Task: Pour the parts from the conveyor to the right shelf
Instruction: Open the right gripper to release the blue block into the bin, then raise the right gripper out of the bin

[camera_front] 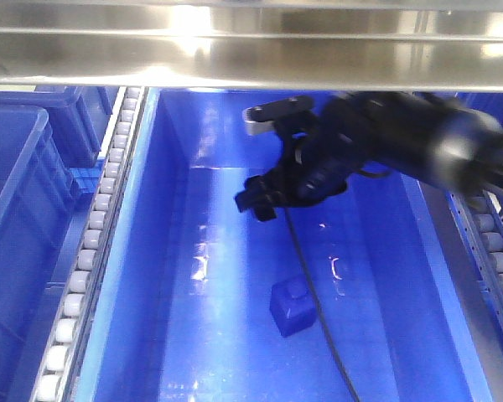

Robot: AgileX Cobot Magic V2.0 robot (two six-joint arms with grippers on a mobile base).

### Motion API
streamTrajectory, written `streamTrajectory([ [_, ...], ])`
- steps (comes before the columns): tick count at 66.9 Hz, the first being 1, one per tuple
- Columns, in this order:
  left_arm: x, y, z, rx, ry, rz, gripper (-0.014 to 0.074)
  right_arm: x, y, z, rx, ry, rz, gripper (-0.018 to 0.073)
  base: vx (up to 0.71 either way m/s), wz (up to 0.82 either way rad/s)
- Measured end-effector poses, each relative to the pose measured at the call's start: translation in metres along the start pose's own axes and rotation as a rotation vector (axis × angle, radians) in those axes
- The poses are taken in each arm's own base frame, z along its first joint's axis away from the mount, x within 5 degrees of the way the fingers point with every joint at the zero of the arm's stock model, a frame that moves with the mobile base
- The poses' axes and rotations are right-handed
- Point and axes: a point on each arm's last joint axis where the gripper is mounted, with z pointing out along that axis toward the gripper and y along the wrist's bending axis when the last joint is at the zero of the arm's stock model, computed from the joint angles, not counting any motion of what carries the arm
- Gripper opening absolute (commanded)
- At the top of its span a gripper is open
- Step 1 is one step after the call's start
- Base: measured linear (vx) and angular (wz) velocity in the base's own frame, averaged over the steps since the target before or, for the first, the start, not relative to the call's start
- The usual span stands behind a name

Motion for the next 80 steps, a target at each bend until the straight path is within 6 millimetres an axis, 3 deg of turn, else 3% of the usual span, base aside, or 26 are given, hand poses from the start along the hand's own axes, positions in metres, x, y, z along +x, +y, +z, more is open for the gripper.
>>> streamTrajectory([
  [25,0.0,0.0,0.0,0.0,0.0,0.0,-0.0006,0.061,-0.006,-0.087,-0.035,-0.341,-0.021,0.0593,0.0,0.0],
  [49,0.0,0.0,0.0,0.0,0.0,0.0,-0.0006,0.145,-0.015,-0.153,-0.048,-0.515,-0.015,0.0593,0.0,0.0],
  [63,0.0,0.0,0.0,0.0,0.0,0.0,-0.0006,0.2,-0.02,-0.197,-0.068,-0.723,0.001,0.0592,0.0,0.0],
  [72,0.0,0.0,0.0,0.0,0.0,0.0,-0.0006,0.234,-0.023,-0.215,-0.076,-0.86,0.004,0.0582,0.0,0.0],
  [80,0.0,0.0,0.0,0.0,0.0,0.0,-0.0006,0.258,-0.025,-0.218,-0.082,-0.94,0.007,0.0569,0.0,0.0],
])
